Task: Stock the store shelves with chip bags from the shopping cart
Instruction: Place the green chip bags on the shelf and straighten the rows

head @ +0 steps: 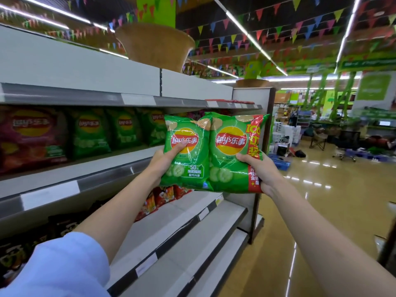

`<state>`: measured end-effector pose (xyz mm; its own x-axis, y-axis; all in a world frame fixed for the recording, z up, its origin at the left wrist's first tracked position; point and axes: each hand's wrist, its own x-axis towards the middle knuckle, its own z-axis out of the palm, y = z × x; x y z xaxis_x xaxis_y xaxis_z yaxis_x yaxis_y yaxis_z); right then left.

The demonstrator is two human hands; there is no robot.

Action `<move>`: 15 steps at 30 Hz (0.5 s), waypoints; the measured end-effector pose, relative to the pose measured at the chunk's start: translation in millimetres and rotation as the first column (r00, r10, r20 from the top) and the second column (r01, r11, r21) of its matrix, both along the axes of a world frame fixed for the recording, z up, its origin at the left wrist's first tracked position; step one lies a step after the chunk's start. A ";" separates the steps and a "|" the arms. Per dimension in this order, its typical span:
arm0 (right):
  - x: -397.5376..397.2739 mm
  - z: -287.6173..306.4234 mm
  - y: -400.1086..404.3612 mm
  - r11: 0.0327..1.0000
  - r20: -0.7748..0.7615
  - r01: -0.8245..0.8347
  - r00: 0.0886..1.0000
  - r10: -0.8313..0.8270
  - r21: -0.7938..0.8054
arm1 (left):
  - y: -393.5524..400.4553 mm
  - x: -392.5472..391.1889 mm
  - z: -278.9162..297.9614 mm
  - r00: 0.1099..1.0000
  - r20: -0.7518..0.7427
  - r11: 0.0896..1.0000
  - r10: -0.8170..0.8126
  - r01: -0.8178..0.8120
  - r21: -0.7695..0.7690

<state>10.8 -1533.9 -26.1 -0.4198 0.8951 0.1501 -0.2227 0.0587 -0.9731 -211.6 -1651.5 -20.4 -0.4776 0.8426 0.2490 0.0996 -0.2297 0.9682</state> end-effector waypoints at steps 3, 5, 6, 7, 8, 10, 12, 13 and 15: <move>-1.4 -12.5 37.0 0.999 0.002 -0.029 1.000 0.029 -0.033 | 27.2 3.7 -6.1 0.999 -0.004 0.999 0.034 -0.034 -0.031; -3.4 -19.7 59.0 0.998 -0.004 -0.051 0.999 0.050 -0.047 | 40.6 6.2 -9.4 0.998 -0.005 0.997 0.056 -0.056 -0.052; -4.3 -22.2 71.2 0.996 -0.010 -0.069 0.998 0.069 -0.053 | 48.6 8.1 -10.6 0.997 -0.007 0.995 0.073 -0.073 -0.063; -4.5 -24.2 83.6 0.994 -0.013 -0.092 0.996 0.091 -0.055 | 56.4 11.1 -11.4 0.996 -0.007 0.993 0.093 -0.093 -0.074; -4.8 -25.4 95.9 0.992 -0.009 -0.115 0.993 0.114 -0.055 | 63.2 15.0 -11.1 0.994 -0.004 0.990 0.112 -0.112 -0.080; -4.2 -25.3 119.8 0.986 0.004 -0.160 0.987 0.161 -0.052 | 77.6 22.3 -11.4 0.988 -0.008 0.984 0.154 -0.154 -0.086; -0.5 -22.2 144.6 0.977 0.016 -0.210 0.977 0.211 -0.045 | 93.3 32.0 -11.8 0.979 0.002 0.976 0.204 -0.203 -0.083; 1.5 -20.4 155.0 0.973 0.021 -0.228 0.973 0.229 -0.037 | 100.4 36.5 -12.0 0.974 0.004 0.971 0.225 -0.224 -0.081; 6.1 -17.3 172.9 0.965 0.023 -0.261 0.965 0.262 -0.029 | 114.1 44.5 -12.9 0.965 0.009 0.962 0.261 -0.259 -0.083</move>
<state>17.0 -1361.0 -43.3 -0.6436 0.7568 0.1145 -0.2011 -0.0229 -0.9793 -167.0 -1537.4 -33.3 -0.6871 0.7055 0.1738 0.1266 -0.1193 0.9848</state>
